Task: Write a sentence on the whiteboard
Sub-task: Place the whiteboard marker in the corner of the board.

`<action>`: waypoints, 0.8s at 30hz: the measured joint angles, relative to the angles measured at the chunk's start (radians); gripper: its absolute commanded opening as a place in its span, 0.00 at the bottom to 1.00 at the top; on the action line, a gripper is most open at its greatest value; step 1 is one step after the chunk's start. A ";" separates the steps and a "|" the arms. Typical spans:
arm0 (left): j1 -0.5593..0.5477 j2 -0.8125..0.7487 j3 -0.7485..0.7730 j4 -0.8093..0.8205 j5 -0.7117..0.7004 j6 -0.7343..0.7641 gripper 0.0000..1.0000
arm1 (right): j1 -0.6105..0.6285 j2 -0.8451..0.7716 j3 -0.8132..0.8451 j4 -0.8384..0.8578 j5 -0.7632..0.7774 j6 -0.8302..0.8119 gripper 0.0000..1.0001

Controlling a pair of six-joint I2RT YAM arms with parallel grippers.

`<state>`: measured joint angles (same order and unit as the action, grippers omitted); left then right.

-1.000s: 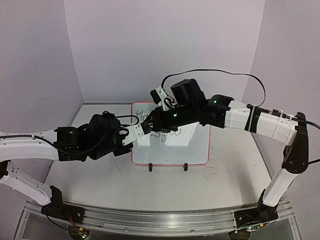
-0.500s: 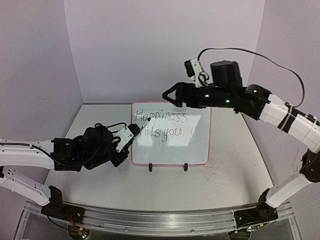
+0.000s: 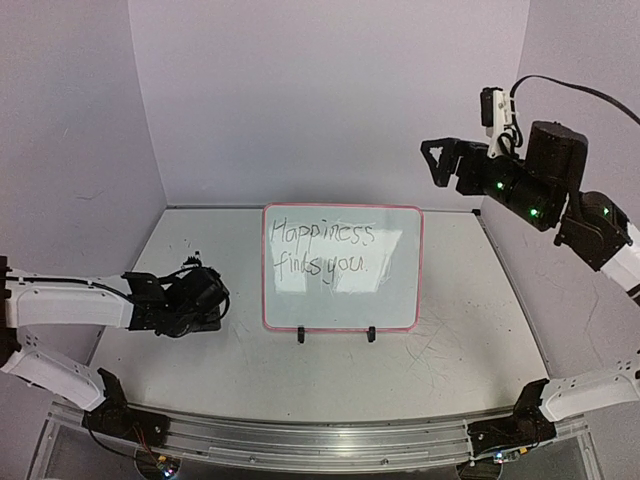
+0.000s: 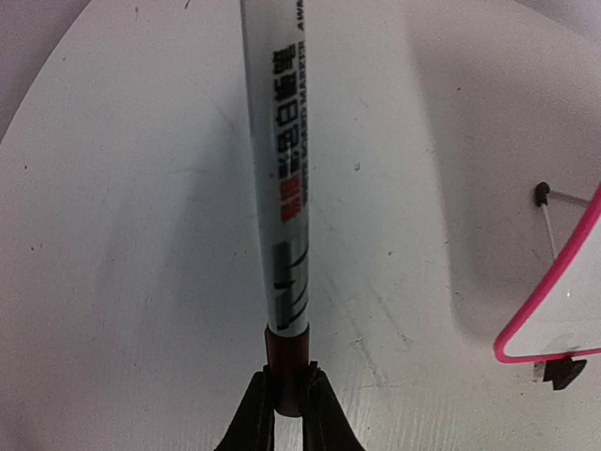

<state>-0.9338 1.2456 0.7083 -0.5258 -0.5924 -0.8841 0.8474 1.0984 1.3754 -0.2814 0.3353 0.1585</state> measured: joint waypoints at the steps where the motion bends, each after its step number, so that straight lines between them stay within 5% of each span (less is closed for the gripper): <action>1: 0.000 0.025 -0.002 -0.010 0.006 -0.025 0.00 | 0.000 -0.001 -0.012 0.001 0.012 -0.009 0.98; 12: 0.000 0.266 -0.010 -0.016 0.103 -0.173 0.09 | 0.000 -0.053 -0.054 0.008 0.060 -0.052 0.98; 24: 0.000 0.143 -0.055 -0.027 0.118 -0.216 0.72 | 0.000 -0.078 -0.061 0.012 0.080 -0.098 0.98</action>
<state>-0.9333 1.3886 0.6537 -0.5531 -0.4743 -1.1003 0.8474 1.0209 1.3140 -0.2699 0.4150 0.0600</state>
